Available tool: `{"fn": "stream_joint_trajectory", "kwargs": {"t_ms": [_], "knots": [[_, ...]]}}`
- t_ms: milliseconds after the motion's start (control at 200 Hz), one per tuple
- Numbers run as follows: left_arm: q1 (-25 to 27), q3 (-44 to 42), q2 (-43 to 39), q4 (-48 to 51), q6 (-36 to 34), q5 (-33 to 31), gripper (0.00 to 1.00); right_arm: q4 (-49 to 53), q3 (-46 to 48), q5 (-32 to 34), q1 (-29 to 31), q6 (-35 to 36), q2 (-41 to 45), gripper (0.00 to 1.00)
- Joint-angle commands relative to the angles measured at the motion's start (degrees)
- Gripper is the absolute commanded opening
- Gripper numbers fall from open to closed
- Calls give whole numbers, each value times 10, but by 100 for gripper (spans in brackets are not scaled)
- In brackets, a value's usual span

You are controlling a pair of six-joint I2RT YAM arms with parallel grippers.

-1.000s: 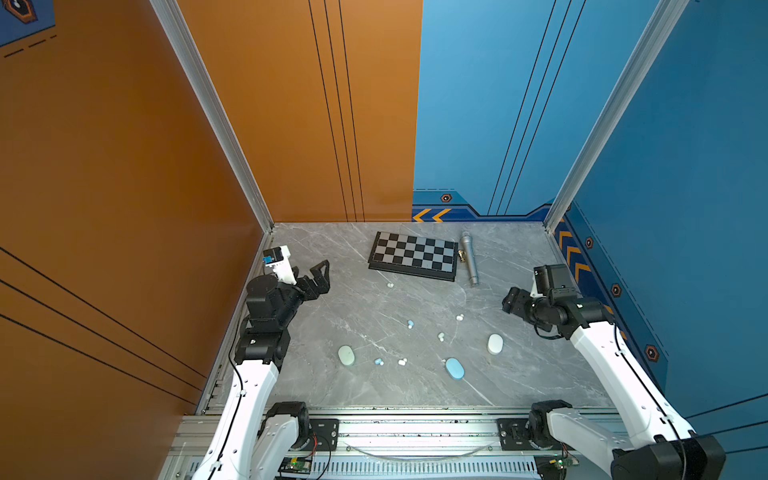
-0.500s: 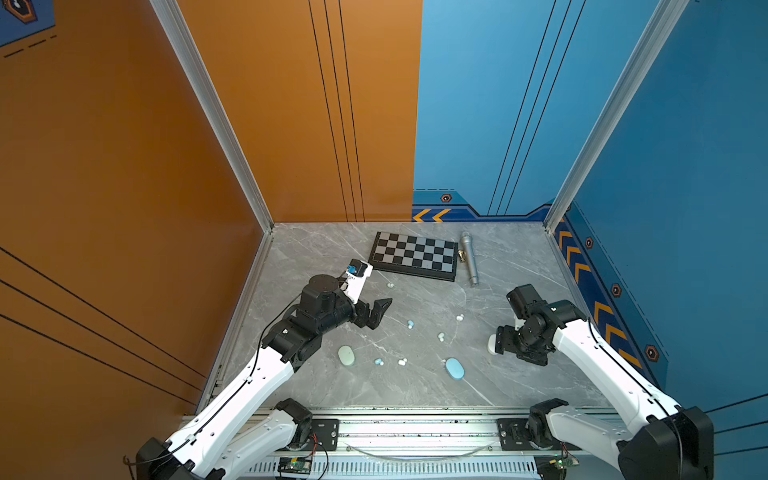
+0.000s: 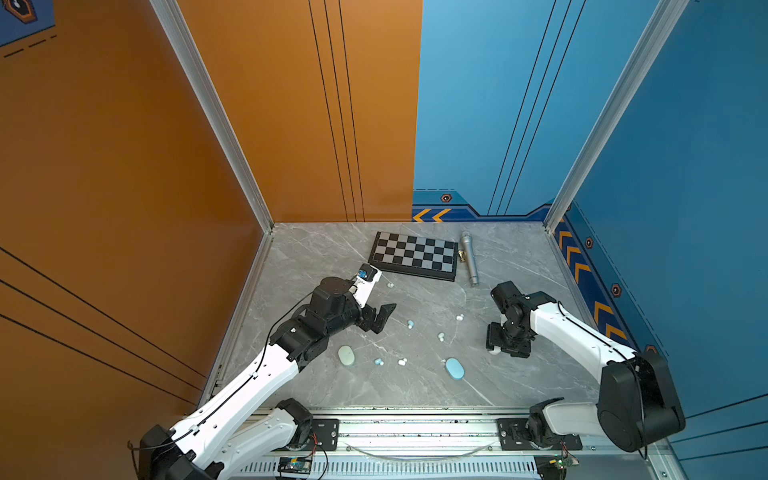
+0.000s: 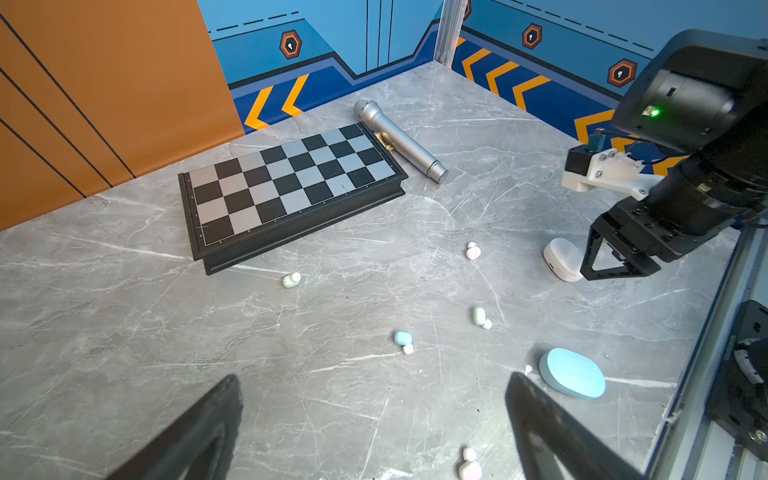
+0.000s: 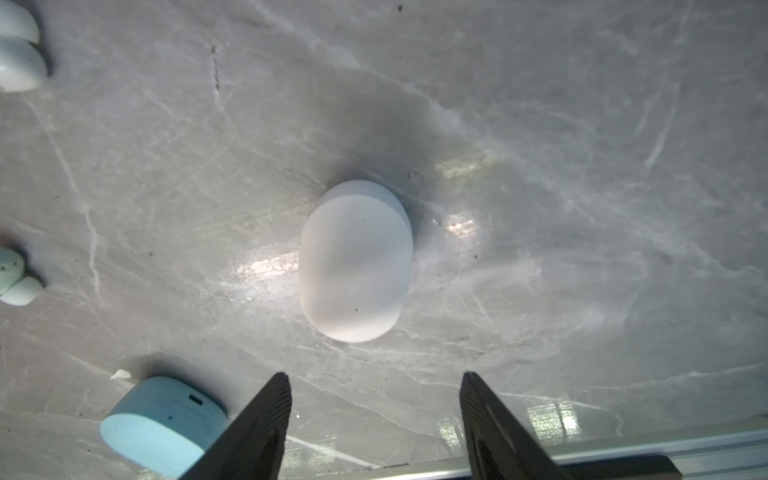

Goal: Insert the wireless bluetooth earbuds into the charging case
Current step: 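Grasp the white oval case with the right gripper and lift it, then carry the case toward the left gripper while the left gripper approaches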

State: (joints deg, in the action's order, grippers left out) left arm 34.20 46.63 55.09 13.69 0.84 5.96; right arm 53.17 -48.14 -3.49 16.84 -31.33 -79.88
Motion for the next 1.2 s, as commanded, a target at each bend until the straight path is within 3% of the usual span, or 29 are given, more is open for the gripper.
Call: {"fn": "stream_joint_trajectory", "kwargs": {"t_ms": [0,395,571,696,826,946,1191], "knots": [[7,20,0,14,-8,-18,98,-23,-7,2,1,15,-29,64],[11,22,8,24,0,-28,98,-46,-29,26,2,50,-82,52],[16,29,13,27,13,-28,98,-46,-38,35,1,67,-91,42],[16,35,17,29,39,-31,98,-46,-44,29,5,87,-82,35],[14,55,31,41,98,-27,98,-44,-68,23,32,141,-53,33],[-3,89,50,66,169,19,98,-44,-112,21,77,198,-12,33],[-45,151,85,86,318,183,98,-66,-180,28,180,317,62,36]]}}
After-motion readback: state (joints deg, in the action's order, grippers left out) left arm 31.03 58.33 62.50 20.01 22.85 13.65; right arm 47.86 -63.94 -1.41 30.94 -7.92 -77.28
